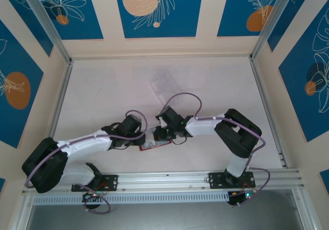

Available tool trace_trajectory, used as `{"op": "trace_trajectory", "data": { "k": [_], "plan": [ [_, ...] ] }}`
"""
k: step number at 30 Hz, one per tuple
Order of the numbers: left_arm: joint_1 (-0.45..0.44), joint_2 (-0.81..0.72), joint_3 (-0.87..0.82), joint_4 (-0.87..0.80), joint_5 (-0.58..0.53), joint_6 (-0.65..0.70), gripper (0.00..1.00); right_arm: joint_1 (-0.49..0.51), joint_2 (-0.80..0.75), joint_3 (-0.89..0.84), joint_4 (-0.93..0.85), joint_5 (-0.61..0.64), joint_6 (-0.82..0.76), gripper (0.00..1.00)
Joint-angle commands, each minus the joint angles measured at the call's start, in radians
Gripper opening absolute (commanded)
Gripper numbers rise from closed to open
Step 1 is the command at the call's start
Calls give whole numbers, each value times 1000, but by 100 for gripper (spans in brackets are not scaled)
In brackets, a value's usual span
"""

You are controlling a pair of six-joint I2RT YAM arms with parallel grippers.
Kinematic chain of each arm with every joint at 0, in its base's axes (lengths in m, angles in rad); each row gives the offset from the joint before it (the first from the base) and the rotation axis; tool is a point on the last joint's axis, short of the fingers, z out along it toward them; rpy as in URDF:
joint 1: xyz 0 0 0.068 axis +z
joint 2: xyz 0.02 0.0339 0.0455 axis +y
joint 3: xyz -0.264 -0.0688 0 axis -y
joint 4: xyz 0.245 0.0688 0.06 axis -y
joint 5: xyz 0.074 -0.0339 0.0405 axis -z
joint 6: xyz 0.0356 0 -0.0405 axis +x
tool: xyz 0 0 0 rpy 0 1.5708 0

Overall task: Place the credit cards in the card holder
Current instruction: Insert the credit card into the card slot.

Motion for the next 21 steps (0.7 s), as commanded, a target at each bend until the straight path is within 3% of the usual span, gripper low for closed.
{"op": "trace_trajectory", "data": {
  "k": [1, 7, 11, 21],
  "plan": [
    [-3, -55, 3, -63, 33, -19, 35, 1, 27, 19, -8, -23, 12, 9],
    [16, -124, -2, -146, -13, -5, 34, -8, 34, 16, -6, -34, 16, 9],
    [18, -119, -21, -154, -24, 0, 28, -12, 38, 17, -6, -42, 13, 9],
    [15, 57, -24, -23, 26, 12, 18, -12, 17, 12, -1, -57, -5, 17]
  ]
}}
